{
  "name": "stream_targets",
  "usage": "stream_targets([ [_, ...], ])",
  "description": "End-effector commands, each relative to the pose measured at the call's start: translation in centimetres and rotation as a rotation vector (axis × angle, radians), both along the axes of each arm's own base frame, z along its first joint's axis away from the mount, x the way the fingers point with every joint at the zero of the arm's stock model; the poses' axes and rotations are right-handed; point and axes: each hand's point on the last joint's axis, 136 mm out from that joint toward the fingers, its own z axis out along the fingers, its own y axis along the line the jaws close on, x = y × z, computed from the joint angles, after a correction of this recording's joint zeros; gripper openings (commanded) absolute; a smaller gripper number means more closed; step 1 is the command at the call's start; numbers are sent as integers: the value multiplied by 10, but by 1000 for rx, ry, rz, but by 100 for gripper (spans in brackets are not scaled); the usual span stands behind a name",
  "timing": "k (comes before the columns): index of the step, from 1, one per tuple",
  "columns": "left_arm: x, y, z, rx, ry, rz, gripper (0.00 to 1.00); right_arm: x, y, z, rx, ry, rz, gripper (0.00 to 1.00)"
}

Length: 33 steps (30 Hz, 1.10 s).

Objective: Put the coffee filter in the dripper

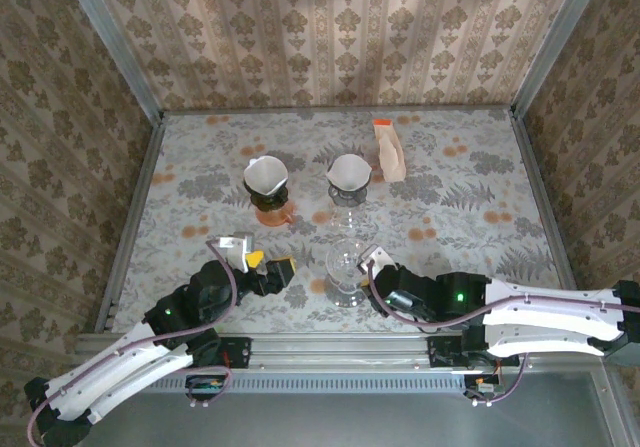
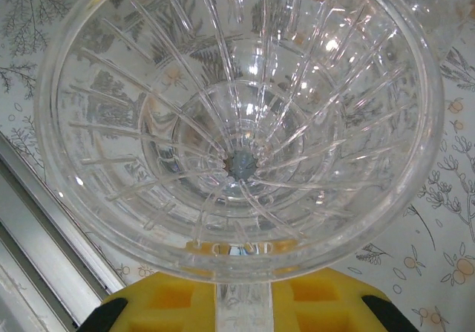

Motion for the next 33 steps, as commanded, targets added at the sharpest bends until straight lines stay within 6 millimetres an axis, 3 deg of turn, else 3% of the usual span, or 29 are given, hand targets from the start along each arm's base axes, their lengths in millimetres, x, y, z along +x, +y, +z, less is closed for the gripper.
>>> stream_targets([
  [1, 3, 1, 2, -7, -14, 13, 100, 5, 2, 13, 11, -33, -13, 1],
  [11, 3, 1, 1, -3, -12, 12, 100, 5, 10, 8, 11, -21, -9, 5],
  [13, 3, 2, 0, -1, -12, 14, 100, 5, 8, 6, 7, -19, -14, 14],
  [18, 3, 2, 0, -2, -11, 14, 100, 4, 4, 9, 39, -22, -29, 50],
  [21, 3, 1, 2, -8, -14, 15, 100, 6, 1, 14, 55, -36, -42, 61],
  [28, 1, -4, 9, -33, -25, -12, 100, 17, -15, 35, 112, -112, -114, 71],
  [33, 1, -7, 14, -44, -35, -28, 100, 40, -38, 71, 193, -216, -226, 71],
])
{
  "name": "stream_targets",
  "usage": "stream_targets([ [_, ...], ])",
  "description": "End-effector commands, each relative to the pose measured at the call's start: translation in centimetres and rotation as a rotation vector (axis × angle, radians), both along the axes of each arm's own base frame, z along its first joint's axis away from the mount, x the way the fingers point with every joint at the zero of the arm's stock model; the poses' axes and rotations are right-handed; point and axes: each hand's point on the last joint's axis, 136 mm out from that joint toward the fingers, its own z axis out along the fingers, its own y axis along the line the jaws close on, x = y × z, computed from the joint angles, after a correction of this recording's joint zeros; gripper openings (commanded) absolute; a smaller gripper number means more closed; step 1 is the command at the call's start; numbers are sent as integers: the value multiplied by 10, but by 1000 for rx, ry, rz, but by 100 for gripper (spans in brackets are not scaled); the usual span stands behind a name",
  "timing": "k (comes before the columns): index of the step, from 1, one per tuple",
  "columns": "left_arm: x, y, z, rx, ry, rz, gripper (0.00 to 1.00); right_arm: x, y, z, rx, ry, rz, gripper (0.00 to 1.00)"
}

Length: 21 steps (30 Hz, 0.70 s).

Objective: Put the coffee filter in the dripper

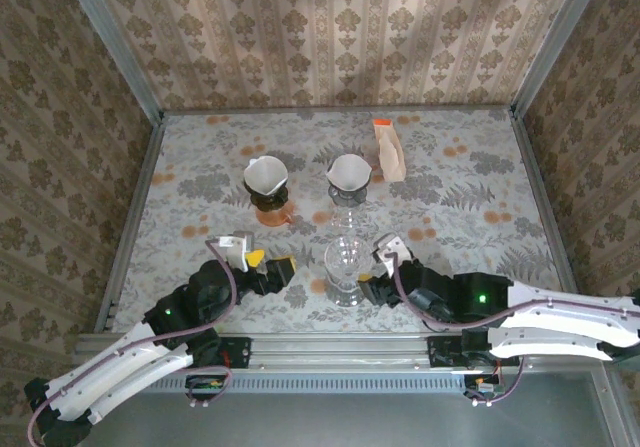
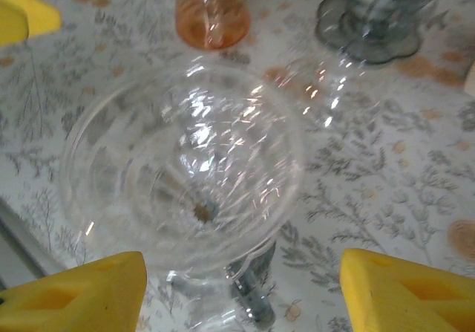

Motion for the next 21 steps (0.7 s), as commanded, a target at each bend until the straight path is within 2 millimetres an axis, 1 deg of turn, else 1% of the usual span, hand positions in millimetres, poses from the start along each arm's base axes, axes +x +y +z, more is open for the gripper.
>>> stream_targets([
  [1, 0, -4, 9, -20, -26, -19, 100, 24, -19, 30, 64, -91, -113, 71],
  [3, 0, -6, 10, -20, -27, -24, 100, 34, -20, 38, 106, -76, -126, 71],
  [5, 1, -5, 10, -17, -26, -22, 100, 39, -18, 40, 124, -64, -128, 71],
  [7, 0, -5, 9, -15, -21, -23, 100, 49, -22, 37, 110, -37, -174, 71],
  [9, 0, -6, 8, -12, -17, -26, 100, 68, -30, 29, 96, 33, -236, 69],
  [10, 0, -7, 7, -12, -18, -30, 100, 75, -32, 26, 98, 56, -249, 67],
  [13, 1, -11, 7, -12, -16, -38, 100, 113, -46, 18, 122, 103, -339, 58],
  [16, 2, -16, 4, -6, -2, -52, 99, 157, -62, 7, 151, 148, -431, 49],
  [17, 2, -17, 4, -4, 3, -56, 99, 172, -66, 1, 160, 167, -457, 47],
  [21, 1, -19, 2, -5, 15, -62, 98, 225, -75, -19, 168, 216, -519, 38],
])
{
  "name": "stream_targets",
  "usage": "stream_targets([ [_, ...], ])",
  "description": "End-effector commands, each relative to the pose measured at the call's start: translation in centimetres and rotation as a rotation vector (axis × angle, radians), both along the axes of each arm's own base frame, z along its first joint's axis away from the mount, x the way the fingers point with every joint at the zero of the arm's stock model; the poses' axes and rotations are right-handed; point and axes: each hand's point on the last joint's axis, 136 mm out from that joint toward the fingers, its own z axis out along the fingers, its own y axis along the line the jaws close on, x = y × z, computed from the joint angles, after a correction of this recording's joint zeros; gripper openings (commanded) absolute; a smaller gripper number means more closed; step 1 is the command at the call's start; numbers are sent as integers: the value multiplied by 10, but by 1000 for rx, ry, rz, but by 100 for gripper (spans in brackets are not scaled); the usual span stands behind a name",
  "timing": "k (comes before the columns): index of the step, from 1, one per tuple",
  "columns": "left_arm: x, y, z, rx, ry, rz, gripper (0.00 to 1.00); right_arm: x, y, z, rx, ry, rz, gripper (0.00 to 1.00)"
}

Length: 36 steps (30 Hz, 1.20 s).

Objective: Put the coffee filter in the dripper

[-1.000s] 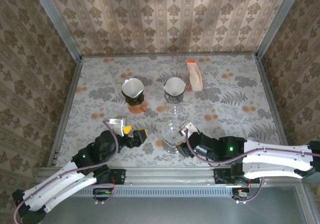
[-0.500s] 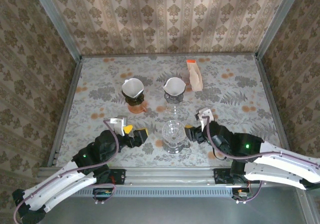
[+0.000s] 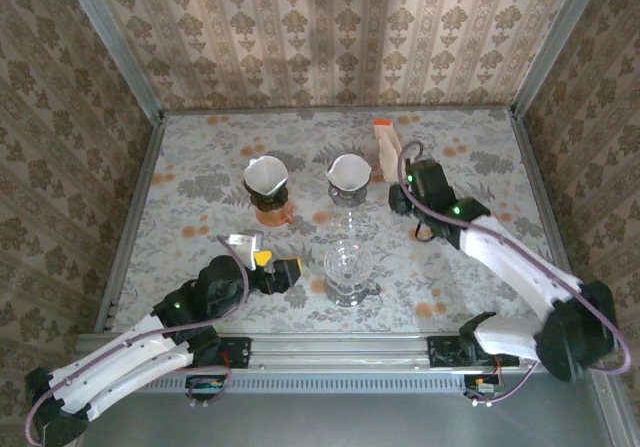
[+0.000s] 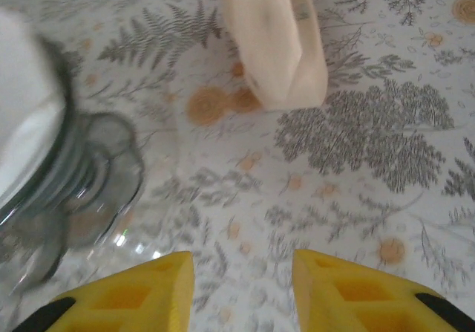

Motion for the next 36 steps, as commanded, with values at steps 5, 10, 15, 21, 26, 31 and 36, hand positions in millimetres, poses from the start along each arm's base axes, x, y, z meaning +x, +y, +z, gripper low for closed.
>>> stream_targets([
  [5, 0, -5, 14, -38, -24, -18, 98, 90, 5, -12, 30, 25, 2, 36],
  [10, 1, -3, 12, -27, -20, -10, 98, 134, 0, -11, -30, 27, -8, 35],
  [15, 2, -3, 8, -13, -11, -6, 98, 164, -4, -21, -66, 49, -11, 32],
  [21, 5, -5, 3, 9, 2, -2, 98, 185, -2, -32, -97, 47, -3, 32],
  [26, 7, -7, 3, 19, 6, -3, 99, 194, -2, -37, -114, 43, -10, 30],
  [31, 9, -10, 1, 25, 12, -7, 99, 198, -6, -44, -153, 50, -19, 30],
  [36, 10, -13, 0, 24, 19, -12, 99, 199, -8, -50, -175, 56, -24, 28],
])
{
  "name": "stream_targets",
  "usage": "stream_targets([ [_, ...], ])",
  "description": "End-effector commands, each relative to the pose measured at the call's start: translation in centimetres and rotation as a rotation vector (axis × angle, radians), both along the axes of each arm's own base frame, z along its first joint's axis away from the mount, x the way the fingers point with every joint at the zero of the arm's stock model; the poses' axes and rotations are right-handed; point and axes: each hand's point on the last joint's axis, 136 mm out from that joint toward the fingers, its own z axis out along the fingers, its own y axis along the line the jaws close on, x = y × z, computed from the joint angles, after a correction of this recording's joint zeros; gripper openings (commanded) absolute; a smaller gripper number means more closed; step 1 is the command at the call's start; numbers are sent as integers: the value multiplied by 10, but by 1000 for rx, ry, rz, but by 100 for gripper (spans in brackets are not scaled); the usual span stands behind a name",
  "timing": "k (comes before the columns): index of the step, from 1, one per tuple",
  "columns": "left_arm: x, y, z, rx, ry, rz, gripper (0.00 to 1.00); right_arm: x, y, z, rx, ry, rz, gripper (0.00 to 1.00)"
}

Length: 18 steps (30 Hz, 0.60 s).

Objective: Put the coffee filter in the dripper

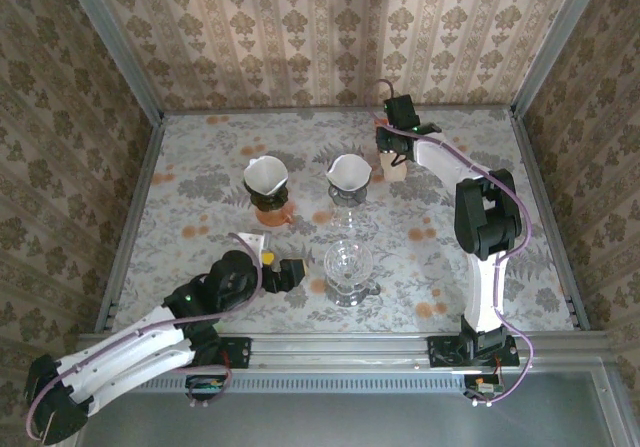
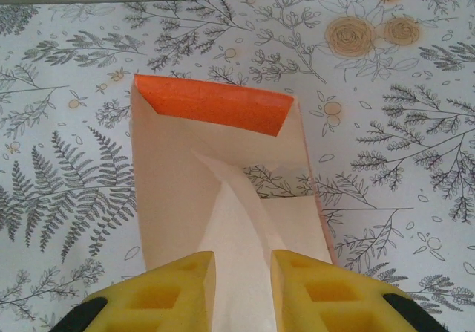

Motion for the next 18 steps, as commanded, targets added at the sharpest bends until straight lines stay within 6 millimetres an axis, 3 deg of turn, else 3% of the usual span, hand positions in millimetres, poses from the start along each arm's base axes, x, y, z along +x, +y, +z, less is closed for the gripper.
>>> stream_targets([
  [1, 4, -8, 24, -54, -37, -14, 99, 3, -5, -7, -46, 9, -7, 27],
  [8, 6, -12, 21, -57, -29, -20, 99, 4, -5, -1, -96, -13, 5, 26],
  [18, 7, -13, 19, -53, -22, -20, 99, 10, -4, -19, -118, 16, 9, 22],
])
